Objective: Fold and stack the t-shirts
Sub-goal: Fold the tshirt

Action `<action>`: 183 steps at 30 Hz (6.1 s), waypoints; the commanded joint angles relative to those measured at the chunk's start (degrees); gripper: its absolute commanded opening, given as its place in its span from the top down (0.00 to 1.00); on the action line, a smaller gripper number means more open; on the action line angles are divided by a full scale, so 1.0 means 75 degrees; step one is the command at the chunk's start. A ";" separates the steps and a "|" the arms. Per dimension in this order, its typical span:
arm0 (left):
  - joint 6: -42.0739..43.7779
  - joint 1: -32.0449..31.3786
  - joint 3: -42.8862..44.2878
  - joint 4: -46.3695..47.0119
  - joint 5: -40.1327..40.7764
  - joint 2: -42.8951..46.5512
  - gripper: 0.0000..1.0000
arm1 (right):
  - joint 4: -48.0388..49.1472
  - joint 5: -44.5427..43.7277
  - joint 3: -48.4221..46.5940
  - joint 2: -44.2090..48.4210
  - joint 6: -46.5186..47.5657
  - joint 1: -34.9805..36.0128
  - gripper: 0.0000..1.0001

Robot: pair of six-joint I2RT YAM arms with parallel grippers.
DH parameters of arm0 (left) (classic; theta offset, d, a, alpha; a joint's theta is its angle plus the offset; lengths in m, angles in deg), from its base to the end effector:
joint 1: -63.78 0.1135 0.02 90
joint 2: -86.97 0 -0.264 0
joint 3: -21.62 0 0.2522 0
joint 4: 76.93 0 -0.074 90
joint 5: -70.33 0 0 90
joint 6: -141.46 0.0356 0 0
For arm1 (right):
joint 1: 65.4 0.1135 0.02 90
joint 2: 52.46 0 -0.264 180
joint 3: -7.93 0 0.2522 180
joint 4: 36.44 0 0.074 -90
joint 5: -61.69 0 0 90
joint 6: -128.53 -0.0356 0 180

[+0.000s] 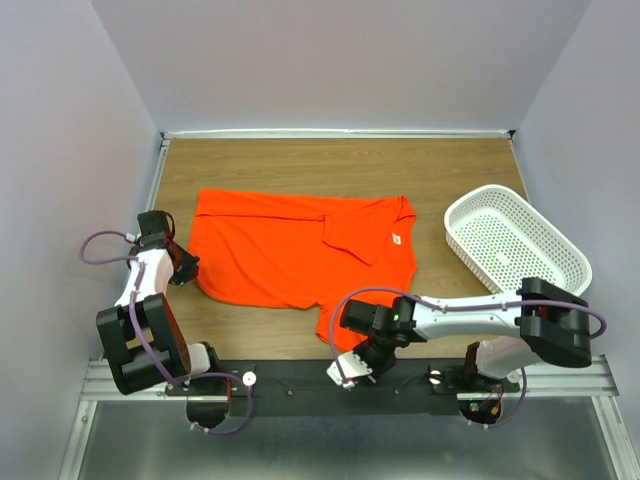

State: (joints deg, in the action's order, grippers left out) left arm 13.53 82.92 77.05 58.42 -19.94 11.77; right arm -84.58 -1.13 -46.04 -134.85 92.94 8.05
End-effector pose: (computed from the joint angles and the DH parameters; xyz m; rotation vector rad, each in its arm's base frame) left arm 0.2242 0.0776 0.1846 -1.2885 2.3726 -0.1063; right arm 0.0503 0.2264 0.1524 -2.6397 1.1996 0.7475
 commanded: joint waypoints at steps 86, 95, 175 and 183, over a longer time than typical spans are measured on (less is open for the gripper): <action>0.0651 0.0039 0.0408 0.0475 -0.0479 -0.0497 1.00 | 0.2121 -0.2569 -0.2186 0.1552 -0.3306 -0.4449 1.00; 0.0687 0.0038 0.0982 0.0487 -0.0573 -0.0836 1.00 | 0.2332 -0.2932 -0.2268 0.1306 -0.3376 -0.4672 0.99; 0.1694 -0.0079 0.3585 0.1013 -0.1967 -0.2480 0.74 | 0.2872 -0.3753 -0.1905 0.0954 -0.3599 -0.5047 0.99; 0.1929 -0.0079 0.3316 0.1411 -0.2144 -0.1927 0.17 | 0.2872 -0.3718 -0.1928 0.0931 -0.3599 -0.5047 0.99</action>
State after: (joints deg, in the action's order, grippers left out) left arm 26.44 82.51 102.84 66.57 -34.67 -4.98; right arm -64.36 -29.26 -61.01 -127.79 66.87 -29.41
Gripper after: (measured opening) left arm 0.825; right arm 0.009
